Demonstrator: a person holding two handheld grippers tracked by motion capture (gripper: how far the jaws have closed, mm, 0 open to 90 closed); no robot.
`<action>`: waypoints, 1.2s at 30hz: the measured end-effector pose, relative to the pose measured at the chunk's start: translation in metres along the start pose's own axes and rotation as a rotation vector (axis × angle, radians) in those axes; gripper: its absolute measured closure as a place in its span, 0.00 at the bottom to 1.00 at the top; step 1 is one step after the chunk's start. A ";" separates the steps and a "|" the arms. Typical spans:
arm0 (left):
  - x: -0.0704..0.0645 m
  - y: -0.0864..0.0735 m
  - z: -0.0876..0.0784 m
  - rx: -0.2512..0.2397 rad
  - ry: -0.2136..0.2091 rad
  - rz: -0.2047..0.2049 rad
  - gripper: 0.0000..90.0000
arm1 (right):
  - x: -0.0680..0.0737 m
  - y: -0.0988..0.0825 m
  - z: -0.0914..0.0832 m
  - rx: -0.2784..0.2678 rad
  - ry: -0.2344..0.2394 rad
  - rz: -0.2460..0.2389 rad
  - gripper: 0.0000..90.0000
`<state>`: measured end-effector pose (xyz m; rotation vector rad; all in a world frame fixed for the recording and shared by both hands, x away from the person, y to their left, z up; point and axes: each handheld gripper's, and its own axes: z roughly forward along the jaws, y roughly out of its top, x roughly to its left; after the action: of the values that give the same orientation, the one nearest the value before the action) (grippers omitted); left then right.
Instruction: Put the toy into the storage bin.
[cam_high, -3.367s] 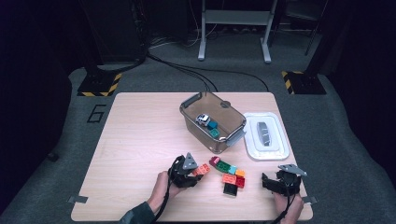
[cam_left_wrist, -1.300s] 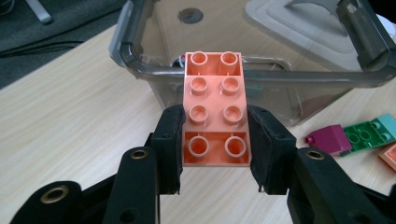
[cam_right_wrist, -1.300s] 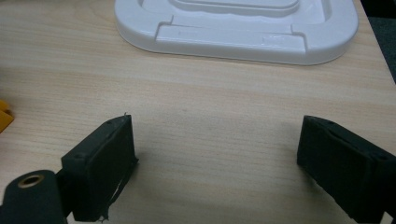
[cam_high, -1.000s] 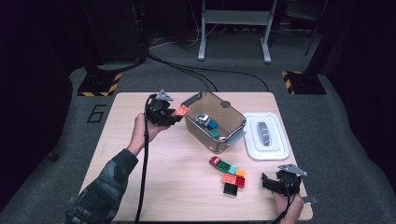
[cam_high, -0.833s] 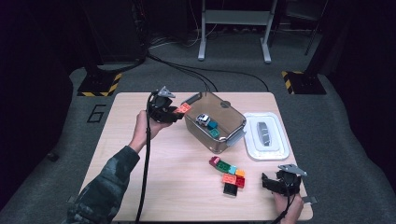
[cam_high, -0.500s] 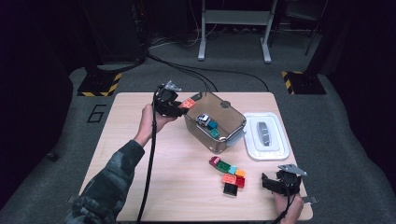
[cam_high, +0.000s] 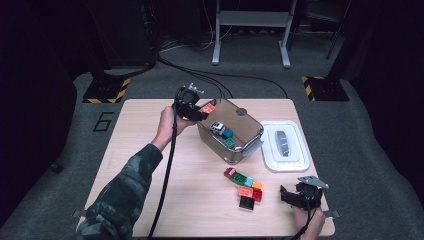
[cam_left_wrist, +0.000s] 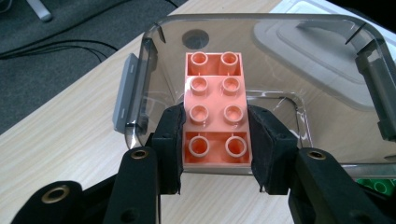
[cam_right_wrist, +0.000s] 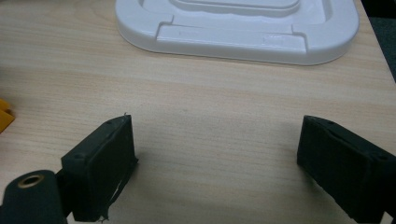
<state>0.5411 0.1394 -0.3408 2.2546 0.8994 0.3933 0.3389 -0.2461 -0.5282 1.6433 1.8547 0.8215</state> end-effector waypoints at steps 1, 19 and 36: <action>0.000 0.000 0.002 0.011 0.000 0.005 0.65 | 0.000 0.000 0.000 0.000 0.000 0.000 0.12; -0.003 -0.002 0.032 0.154 -0.016 0.015 0.65 | 0.000 0.000 0.000 -0.002 0.002 0.000 0.12; -0.004 0.000 0.038 0.194 -0.009 0.006 0.61 | 0.000 0.000 0.000 0.000 0.002 0.000 0.12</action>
<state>0.5572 0.1187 -0.3683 2.4334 0.9615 0.3098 0.3389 -0.2462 -0.5282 1.6428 1.8561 0.8227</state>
